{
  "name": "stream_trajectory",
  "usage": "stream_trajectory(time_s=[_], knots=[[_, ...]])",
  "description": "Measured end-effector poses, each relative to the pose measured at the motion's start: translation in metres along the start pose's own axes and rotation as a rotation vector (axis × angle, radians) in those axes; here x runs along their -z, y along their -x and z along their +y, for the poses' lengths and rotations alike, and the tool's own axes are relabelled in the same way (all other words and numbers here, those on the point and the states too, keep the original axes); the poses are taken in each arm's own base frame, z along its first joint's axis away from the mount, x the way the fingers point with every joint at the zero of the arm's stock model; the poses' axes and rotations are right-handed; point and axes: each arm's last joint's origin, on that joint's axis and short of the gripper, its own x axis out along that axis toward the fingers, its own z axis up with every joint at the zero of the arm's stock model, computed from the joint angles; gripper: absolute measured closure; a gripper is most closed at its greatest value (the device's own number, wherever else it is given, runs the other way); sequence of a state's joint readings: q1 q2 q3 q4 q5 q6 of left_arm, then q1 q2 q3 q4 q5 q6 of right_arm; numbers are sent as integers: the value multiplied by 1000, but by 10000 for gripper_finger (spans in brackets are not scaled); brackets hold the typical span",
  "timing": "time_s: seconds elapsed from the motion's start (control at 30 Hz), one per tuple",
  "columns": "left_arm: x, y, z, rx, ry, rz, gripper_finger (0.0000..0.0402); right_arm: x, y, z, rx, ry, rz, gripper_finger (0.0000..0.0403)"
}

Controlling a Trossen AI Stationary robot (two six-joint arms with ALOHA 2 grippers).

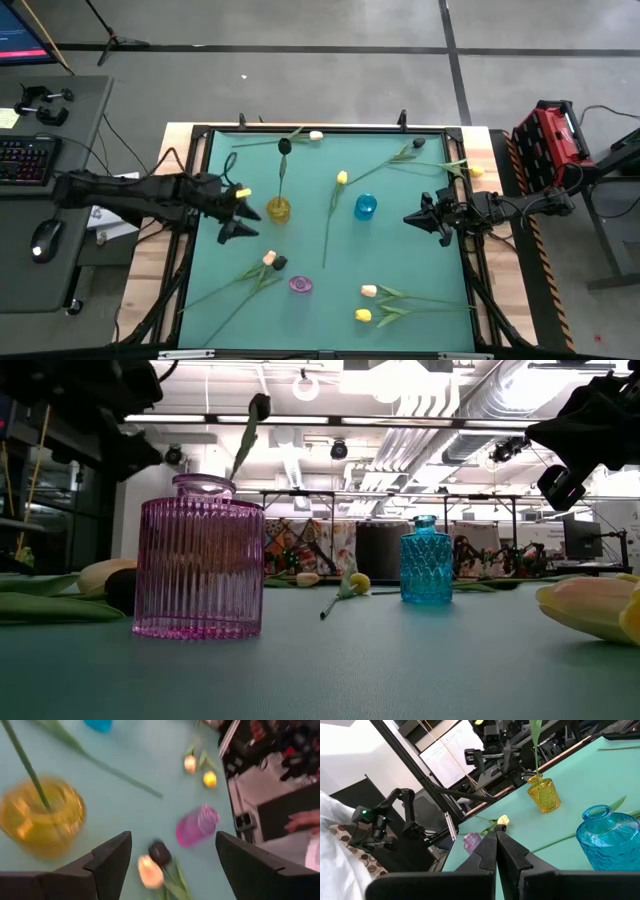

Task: Sort flowers into vase by color
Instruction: Put the bottom black tulip flower into the yellow vase

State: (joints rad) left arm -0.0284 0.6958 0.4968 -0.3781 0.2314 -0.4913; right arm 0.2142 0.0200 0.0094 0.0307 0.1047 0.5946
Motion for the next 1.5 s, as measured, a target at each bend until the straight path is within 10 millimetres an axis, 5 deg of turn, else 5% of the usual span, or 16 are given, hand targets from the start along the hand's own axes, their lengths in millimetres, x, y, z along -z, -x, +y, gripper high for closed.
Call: stream_trajectory(time_s=[0.27, 0.63, 0.83, 1.13, 1.23, 1.4, 1.5], knots=[[13, -39, -54, -7, 188, 300, 124, 0, 0, 0, 0, 0, 0, 402], [64, -129, -121, -355, 499, 736, 124, 0, 0, 0, 0, 0, 0, 402], [78, -160, -123, -557, 548, 794, 124, 0, 0, 0, 0, 0, 0, 402], [93, -181, -110, -746, 469, 829, 132, 0, 0, 0, 0, 0, 0, 402], [94, -183, -110, -742, 468, 832, 183, 0, 0, 0, 0, 0, 0, 402], [92, -181, -110, -724, 452, 819, 371, 0, 0, 0, 0, 0, 0, 402], [85, -175, -114, -679, 423, 808, 388, 0, 0, 0, 0, 0, 0, 402]])
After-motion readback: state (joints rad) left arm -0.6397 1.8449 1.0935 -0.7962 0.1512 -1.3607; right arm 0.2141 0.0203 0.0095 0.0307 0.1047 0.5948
